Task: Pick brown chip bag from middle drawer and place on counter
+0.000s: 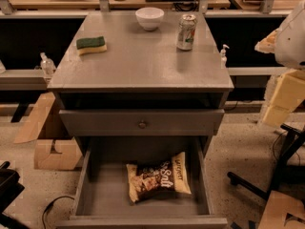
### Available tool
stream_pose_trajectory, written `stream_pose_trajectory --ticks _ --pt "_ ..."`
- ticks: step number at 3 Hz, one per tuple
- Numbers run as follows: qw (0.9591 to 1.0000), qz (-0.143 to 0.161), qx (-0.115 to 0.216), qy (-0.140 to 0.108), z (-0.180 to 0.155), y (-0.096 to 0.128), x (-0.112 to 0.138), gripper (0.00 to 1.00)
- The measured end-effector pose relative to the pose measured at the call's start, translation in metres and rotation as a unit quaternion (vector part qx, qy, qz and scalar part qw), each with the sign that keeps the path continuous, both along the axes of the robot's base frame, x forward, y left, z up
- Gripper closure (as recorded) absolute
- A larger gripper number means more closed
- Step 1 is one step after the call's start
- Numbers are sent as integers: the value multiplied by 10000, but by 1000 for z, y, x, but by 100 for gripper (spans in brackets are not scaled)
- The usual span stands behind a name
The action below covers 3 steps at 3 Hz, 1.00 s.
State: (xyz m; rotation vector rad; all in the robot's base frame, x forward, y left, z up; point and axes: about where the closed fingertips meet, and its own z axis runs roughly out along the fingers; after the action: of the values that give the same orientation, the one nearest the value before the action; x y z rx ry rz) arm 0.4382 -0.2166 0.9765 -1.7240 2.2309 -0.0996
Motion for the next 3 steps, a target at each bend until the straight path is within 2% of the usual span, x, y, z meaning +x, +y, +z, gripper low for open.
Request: stream_pose_trajectory --ticks 1,2,3 --pt "10000 -10 43 -31 -6 4 -1 0" --pt "9994 56 345 6 -36 12 -10 0" --pt "9968 28 789 91 -106 12 -23 0"
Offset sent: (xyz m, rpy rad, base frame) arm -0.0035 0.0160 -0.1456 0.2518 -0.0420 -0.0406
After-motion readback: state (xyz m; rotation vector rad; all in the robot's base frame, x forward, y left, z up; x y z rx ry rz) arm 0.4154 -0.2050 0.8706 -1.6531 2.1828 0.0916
